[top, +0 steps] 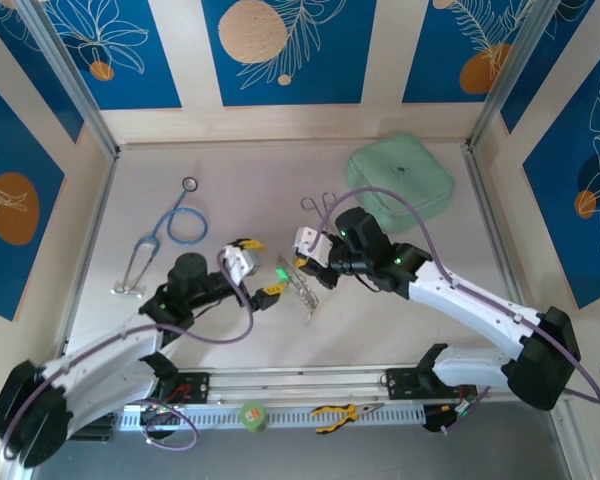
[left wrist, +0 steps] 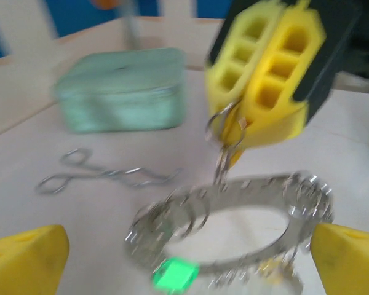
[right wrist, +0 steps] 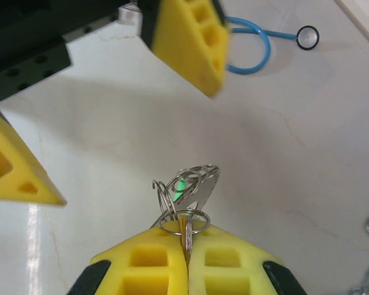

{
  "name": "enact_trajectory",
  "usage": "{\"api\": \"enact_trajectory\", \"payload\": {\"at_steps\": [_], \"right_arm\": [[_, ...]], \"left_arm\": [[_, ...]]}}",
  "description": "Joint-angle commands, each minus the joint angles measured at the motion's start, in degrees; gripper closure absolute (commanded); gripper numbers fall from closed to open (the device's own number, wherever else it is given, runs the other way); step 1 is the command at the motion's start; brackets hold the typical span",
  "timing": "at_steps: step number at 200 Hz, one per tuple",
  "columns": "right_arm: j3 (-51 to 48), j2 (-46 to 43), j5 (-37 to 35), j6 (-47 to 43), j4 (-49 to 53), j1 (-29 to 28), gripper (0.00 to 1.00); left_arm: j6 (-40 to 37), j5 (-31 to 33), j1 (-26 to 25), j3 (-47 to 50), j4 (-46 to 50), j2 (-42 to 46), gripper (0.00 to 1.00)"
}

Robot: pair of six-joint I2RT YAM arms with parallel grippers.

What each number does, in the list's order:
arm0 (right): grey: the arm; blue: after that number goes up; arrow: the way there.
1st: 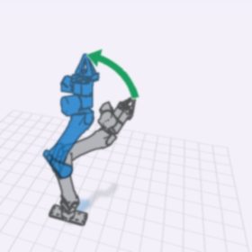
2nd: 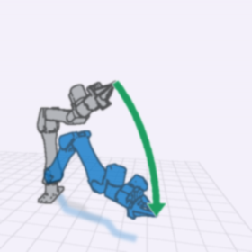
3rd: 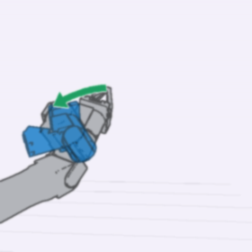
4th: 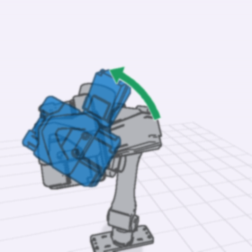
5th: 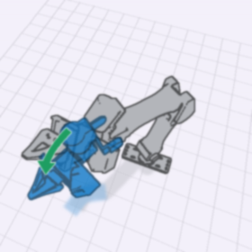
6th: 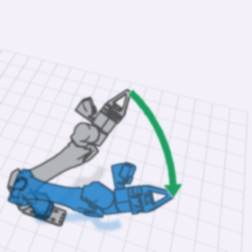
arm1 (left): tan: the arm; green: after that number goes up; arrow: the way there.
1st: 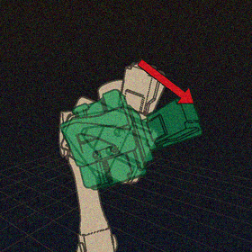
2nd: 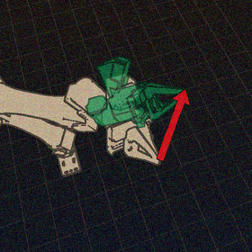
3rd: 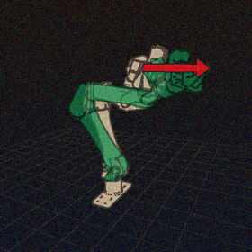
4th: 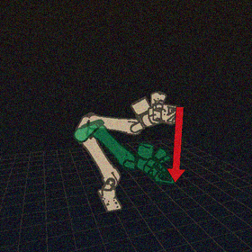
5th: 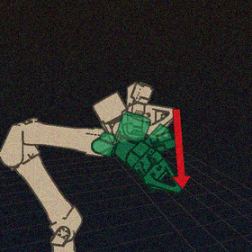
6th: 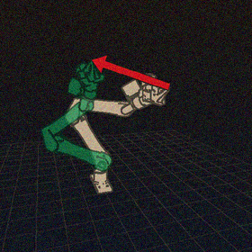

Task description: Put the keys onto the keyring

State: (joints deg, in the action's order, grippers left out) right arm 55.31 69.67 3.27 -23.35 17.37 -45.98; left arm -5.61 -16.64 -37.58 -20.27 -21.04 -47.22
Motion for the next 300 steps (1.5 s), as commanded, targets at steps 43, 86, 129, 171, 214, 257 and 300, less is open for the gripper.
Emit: {"api": "enact_trajectory", "payload": {"at_steps": [43, 86, 129, 171, 214, 257, 300], "right_arm": [[18.7, 19.5, -0.2, 4.8, -9.5, -4.9, 1.0], [13.7, 24.2, -8.6, 6.0, -4.9, -2.6, 1.0], [5.5, 21.9, -19.2, -2.6, 9.3, -0.3, 0.73], [-2.2, 9.8, -12.9, 8.0, 3.2, 16.9, 0.25], [-24.1, -0.3, -10.2, 17.7, -31.7, 37.1, 0.21], [-35.6, 9.4, 1.4, 26.3, -64.5, 46.8, 0.23], [-36.7, 18.4, 5.3, 26.5, -75.1, 47.6, 0.25]], "left_arm": [[10.5, 49.9, 0.7, -4.8, 19.0, 17.5, 0.0], [10.8, 56.4, 2.1, -7.1, 18.1, 8.4, 0.0], [6.2, 53.7, 7.0, -3.8, 6.6, -2.6, 0.0], [1.7, 49.3, 17.0, 3.0, -11.3, -12.7, 0.0], [-3.2, 40.5, 23.7, 7.2, -40.2, -31.5, 0.0], [0.2, 29.9, 28.4, 5.0, -42.8, -41.5, 0.0], [2.4, 34.1, 29.2, 0.6, -36.9, -42.7, 0.0]]}}
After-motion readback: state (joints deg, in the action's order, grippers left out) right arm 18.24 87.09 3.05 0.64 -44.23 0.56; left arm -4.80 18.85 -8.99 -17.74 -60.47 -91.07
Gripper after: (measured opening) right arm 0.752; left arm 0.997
